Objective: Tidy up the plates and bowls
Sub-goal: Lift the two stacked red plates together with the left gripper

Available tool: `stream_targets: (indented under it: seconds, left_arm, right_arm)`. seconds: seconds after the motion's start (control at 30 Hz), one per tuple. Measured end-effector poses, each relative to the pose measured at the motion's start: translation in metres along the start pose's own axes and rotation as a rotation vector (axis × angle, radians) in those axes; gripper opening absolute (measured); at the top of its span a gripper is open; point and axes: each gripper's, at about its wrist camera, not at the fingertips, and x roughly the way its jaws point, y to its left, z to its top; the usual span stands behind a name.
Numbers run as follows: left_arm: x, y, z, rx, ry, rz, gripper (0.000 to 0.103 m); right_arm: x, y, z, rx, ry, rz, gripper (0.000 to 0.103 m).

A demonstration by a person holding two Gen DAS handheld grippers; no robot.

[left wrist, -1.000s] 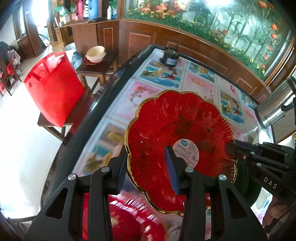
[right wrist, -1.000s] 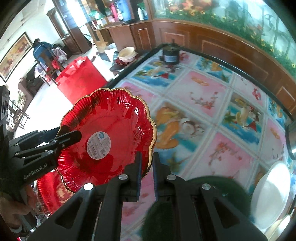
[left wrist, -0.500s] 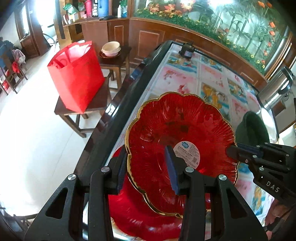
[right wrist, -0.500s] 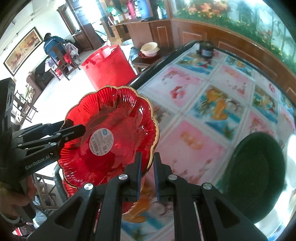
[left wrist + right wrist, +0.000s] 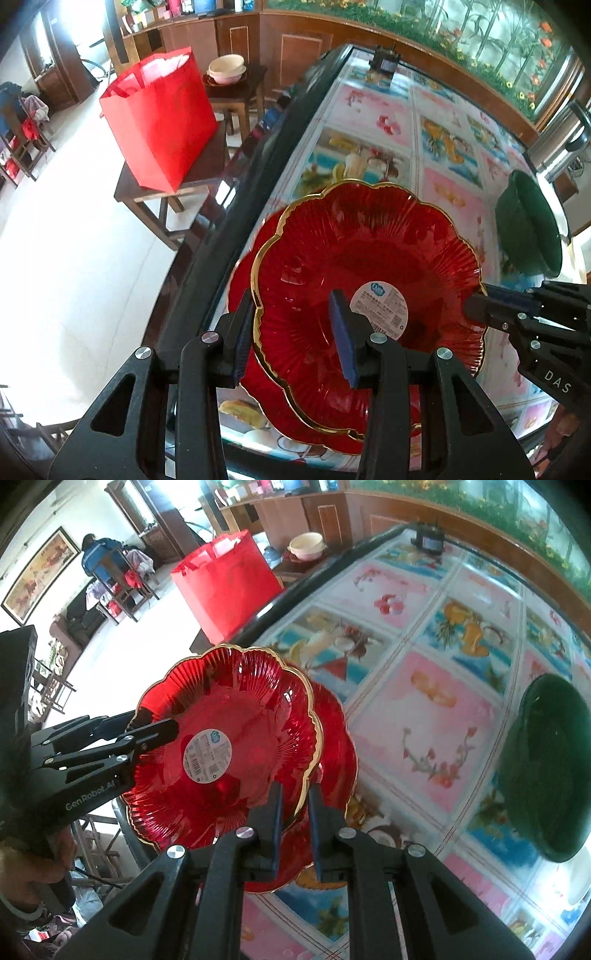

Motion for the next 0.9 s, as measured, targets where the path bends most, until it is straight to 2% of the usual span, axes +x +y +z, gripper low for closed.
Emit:
stream_targets:
  seconds: [0.43,0.63,0.9]
  left_arm:
    - [0.029,-0.008,-0.013,0.043,0.021,0.050,0.039]
    - [0.030,-0.011,-0.016,0.061,0.005,0.062,0.039]
    - [0.026,-0.014,-0.015,0.106,0.043,0.058,0.043]
  right_arm:
    - [0.024,0.002,-0.008,-0.020,0.065,-0.054,0.016]
    - [0.026,0.007,-0.006,-0.057,0.067,-0.094,0.017]
    - [0.026,0.006,-0.006,-0.067,0.077,-0.100,0.017]
